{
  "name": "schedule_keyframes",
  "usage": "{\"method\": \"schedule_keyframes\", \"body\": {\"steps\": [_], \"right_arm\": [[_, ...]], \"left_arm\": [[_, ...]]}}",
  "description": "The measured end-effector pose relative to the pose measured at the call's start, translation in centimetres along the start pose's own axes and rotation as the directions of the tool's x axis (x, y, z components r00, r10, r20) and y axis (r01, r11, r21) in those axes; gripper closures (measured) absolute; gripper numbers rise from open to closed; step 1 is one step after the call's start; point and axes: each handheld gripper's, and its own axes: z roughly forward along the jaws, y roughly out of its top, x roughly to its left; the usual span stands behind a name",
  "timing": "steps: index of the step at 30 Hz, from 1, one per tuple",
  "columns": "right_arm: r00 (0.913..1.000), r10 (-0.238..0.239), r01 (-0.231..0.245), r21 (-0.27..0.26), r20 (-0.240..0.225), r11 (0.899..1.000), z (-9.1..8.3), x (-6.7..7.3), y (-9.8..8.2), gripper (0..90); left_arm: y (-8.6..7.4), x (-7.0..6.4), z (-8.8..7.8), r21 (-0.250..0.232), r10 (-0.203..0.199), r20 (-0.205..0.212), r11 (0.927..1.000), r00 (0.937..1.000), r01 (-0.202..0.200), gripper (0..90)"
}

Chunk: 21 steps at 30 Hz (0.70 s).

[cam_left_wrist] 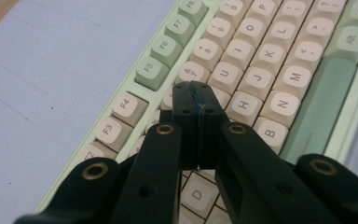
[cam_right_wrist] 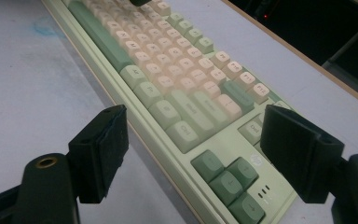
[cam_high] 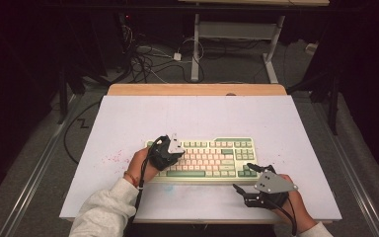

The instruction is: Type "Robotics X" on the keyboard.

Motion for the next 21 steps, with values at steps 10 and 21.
{"method": "schedule_keyframes", "body": {"steps": [10,21], "right_arm": [[1.0000,0.000,0.000,0.003,-0.001,1.000,0.0,0.0,0.0,24.2],[1.0000,-0.002,0.002,0.001,-0.002,1.000,0.0,0.0,0.0,24.6]], "left_arm": [[-0.4,-0.1,-1.4,-0.047,0.007,-0.018,0.9989,0.9998,-0.008,87.3],[-1.4,-0.6,-2.5,-0.080,0.016,-0.039,0.9966,0.9991,-0.019,83.3]]}}
